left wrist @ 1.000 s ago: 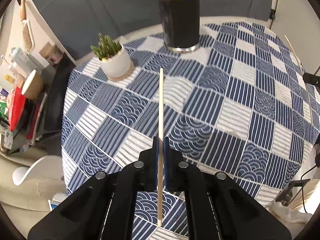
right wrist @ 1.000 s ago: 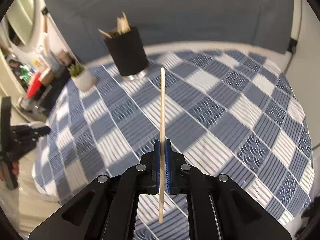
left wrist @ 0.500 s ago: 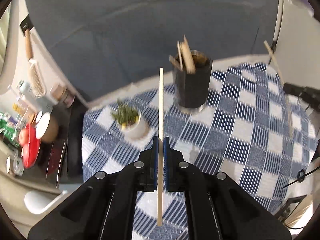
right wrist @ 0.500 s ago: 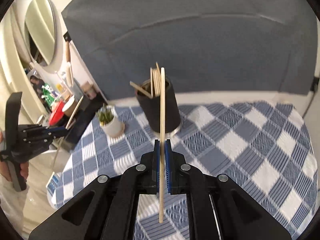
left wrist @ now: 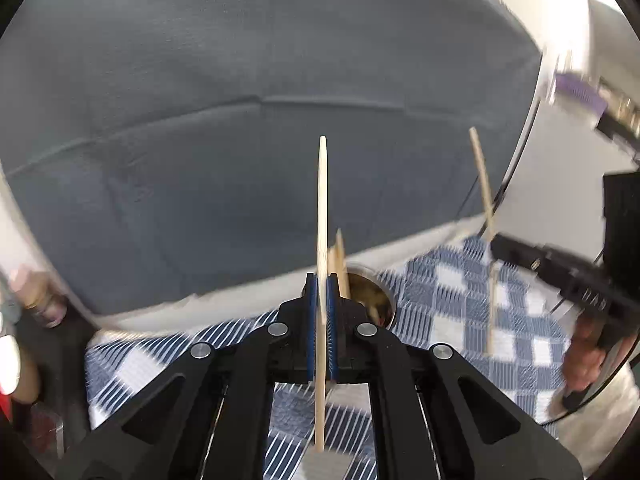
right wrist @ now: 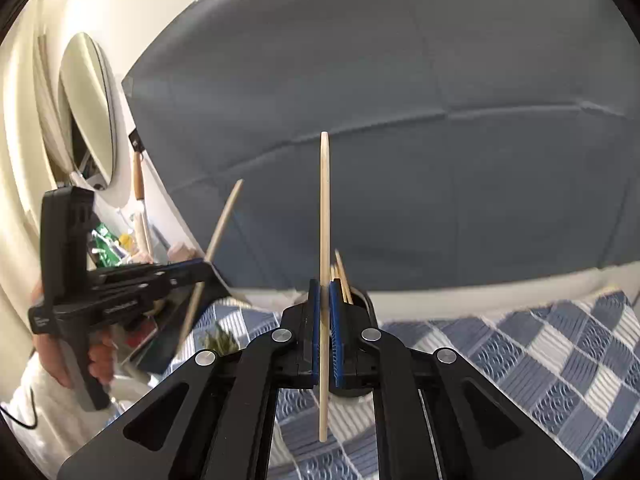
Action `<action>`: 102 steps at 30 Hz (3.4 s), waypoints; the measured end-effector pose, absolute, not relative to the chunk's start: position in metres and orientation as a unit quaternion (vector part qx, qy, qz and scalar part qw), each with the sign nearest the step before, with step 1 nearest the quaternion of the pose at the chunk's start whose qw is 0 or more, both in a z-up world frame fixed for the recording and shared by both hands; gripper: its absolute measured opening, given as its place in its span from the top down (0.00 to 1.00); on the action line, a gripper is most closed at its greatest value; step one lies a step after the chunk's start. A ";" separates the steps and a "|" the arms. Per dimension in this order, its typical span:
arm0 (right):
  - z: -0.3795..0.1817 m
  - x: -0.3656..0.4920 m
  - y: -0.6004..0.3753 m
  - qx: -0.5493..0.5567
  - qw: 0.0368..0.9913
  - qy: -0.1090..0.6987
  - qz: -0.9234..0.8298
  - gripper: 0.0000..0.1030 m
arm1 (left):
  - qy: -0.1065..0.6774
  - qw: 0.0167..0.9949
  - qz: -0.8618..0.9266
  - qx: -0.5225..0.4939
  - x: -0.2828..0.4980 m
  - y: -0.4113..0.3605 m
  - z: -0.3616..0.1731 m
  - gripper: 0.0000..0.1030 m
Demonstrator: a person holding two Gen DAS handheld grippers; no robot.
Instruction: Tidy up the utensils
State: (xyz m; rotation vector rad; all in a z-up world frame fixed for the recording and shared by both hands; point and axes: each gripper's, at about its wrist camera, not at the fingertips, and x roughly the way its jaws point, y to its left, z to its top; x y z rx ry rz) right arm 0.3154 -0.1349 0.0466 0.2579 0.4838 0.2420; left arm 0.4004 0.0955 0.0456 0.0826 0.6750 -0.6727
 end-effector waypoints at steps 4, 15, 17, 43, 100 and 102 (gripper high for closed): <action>0.048 0.340 -0.131 0.124 0.958 0.224 0.126 0.95 | 0.282 0.898 -0.339 -0.001 0.423 0.091 0.043 0.95; 0.016 0.398 -0.121 0.126 0.958 0.222 0.129 0.95 | 0.209 0.888 -0.401 -0.086 0.458 0.070 -0.002 0.95; 0.005 0.404 -0.119 0.125 0.956 0.233 0.123 0.95 | 0.221 0.880 -0.411 -0.089 0.464 0.066 -0.017 0.95; -0.001 0.304 -0.123 0.057 0.961 0.268 0.043 0.16 | 0.221 0.917 -0.329 -0.051 0.374 0.103 -0.011 0.06; -0.010 -0.048 -0.155 0.057 0.964 0.257 0.025 0.08 | 0.263 0.959 -0.105 -0.019 0.001 0.066 -0.010 0.06; -0.010 -0.047 -0.154 0.057 0.964 0.257 0.024 0.08 | 0.261 0.961 -0.094 -0.014 -0.001 0.069 -0.011 0.06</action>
